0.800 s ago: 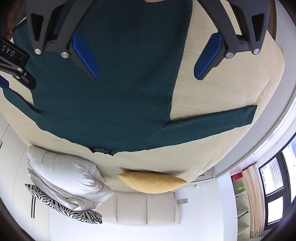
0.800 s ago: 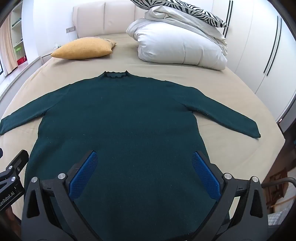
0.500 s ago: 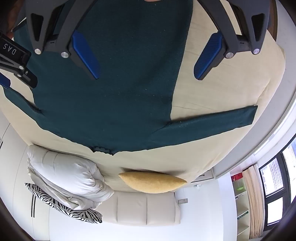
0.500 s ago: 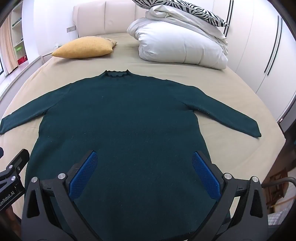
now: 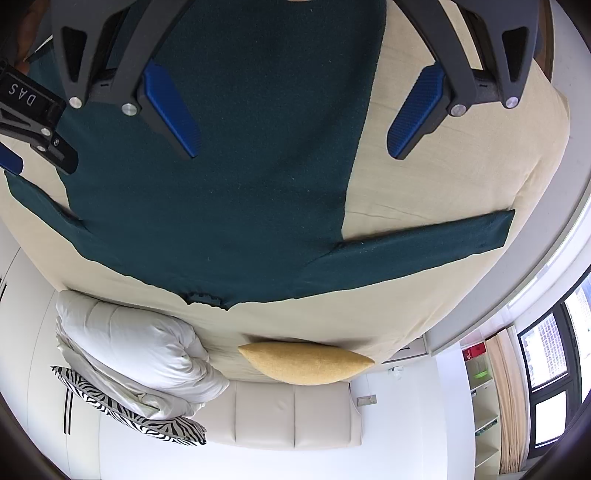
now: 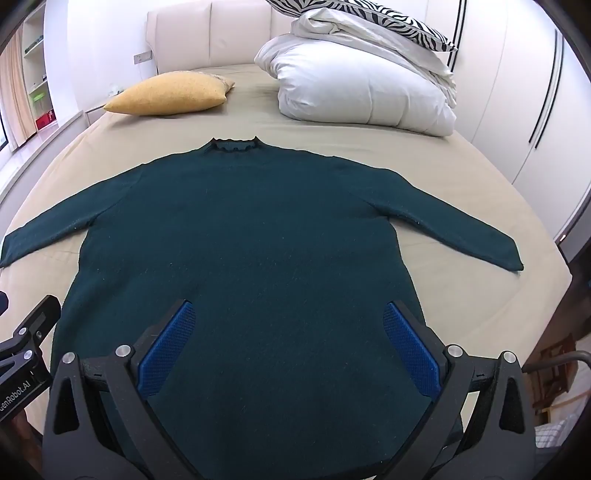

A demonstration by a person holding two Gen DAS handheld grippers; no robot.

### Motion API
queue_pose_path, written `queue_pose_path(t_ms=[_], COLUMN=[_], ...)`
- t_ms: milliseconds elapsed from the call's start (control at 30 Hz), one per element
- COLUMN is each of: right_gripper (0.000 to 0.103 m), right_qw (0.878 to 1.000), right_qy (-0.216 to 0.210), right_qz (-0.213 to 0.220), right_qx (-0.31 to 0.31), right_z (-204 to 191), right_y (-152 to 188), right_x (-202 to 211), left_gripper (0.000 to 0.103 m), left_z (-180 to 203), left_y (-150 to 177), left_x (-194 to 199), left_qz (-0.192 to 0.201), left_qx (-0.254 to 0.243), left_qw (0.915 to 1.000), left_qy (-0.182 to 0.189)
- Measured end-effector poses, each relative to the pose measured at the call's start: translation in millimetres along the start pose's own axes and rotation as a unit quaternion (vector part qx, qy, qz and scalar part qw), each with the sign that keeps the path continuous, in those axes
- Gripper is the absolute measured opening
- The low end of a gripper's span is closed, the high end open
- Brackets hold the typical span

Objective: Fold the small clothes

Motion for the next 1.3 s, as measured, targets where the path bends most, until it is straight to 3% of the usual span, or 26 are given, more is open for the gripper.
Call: queue_pose_path(t_ms=[1300], right_gripper=[0.103], right_qw=[1.000], right_qy=[-0.004], right_qz=[-0.002], right_qx=[-0.002], right_z=[-2.3], right_y=[1.9], right_x=[-1.7], left_gripper=[0.103], left_z=[2.7], left_y=[-0.5], left_x=[2.5], left_qz=[0.001], left_qx=[0.001], left_qw=[1.0000], left_qy=[0.001])
Point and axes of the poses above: each gripper's, at about its wrist camera, not at the fingertips, and x roughly against the way its jaws point, z to its right, y to its underside, the point moved 1 cm from there along -x, roughly the way its jaws point, and after that the axes turned 14 degrees about -y, right-handed, at the moved point
